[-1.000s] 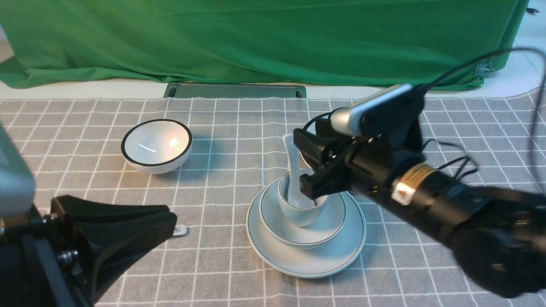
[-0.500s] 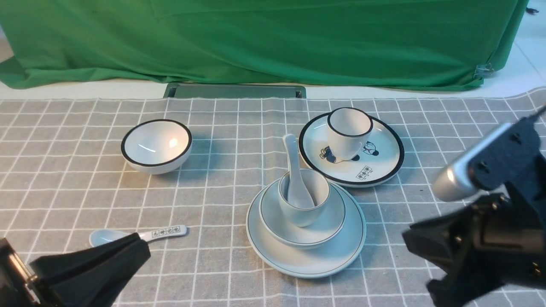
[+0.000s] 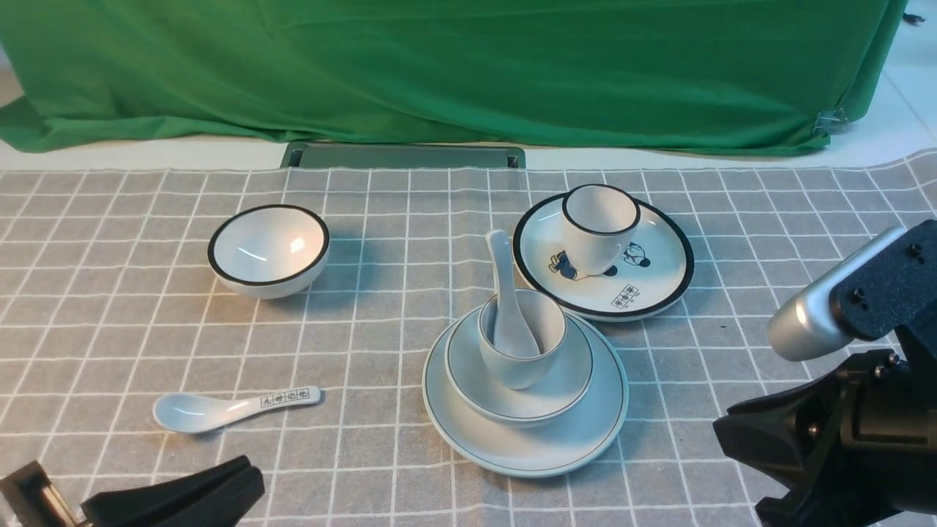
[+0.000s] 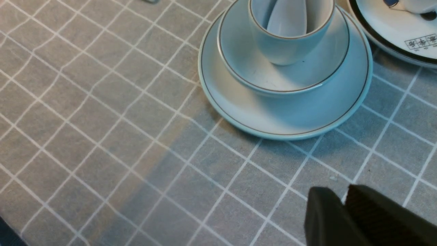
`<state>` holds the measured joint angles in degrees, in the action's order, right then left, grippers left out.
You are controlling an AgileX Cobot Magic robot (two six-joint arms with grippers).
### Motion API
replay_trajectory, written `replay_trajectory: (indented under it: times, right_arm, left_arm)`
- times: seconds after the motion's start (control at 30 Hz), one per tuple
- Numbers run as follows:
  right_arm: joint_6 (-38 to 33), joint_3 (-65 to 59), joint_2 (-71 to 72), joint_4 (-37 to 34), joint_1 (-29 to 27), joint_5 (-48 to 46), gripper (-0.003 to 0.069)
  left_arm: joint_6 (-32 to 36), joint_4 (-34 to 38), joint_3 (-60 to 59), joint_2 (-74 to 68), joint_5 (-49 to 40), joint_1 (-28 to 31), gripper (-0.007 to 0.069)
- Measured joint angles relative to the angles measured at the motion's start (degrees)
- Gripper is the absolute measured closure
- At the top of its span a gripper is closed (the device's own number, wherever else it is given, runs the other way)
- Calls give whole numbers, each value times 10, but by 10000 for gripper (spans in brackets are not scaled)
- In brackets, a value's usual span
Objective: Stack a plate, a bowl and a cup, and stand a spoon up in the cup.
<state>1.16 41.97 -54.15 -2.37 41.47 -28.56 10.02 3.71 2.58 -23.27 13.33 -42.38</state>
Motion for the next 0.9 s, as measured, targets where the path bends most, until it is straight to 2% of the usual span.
replay_trajectory:
  times: [0.13, 0.23, 0.33, 0.4, 0.5, 0.53, 0.57, 0.6, 0.67, 0.7, 0.77, 0.9]
  right_arm:
    - [0, 0, 2, 0, 0, 0, 522]
    - [4, 0, 26, -6, -34, 2, 536]
    - [-1, -5, 63, -20, -88, 1, 603]
    - [-34, -28, 107, -27, -135, 7, 634]
    - [-84, -80, 167, -28, -193, 32, 642]
    - [-105, -142, 222, -28, -242, 71, 642]
    - [-113, -183, 268, -28, -279, 94, 642]
    - [-114, -190, 274, -28, -279, 98, 642]
    - [-115, -265, 359, -28, -341, 124, 642]
    - [-115, -270, 359, -28, -341, 125, 642]
    - [-111, -336, 453, -28, -391, 133, 642]
    - [-106, -401, 526, -28, -419, 138, 642]
  left_arm:
    - [0, 0, -8, 0, 1, 0, 613]
    - [0, 0, -15, 0, 1, 0, 613]
    - [0, 0, -19, 0, -2, 0, 613]
    - [0, 0, -19, 0, -3, 0, 613]
    - [0, 0, -19, 0, -3, 0, 613]
    - [0, 0, -19, 0, -3, 0, 613]
    - [0, 0, -19, 0, -3, 0, 613]
    - [0, 0, -19, 0, -3, 0, 613]
    - [0, 0, -19, 0, -3, 0, 613]
    - [0, 0, -19, 0, -3, 0, 613]
    - [0, 0, -19, 0, -3, 0, 613]
    - [0, 0, -19, 0, -3, 0, 613]
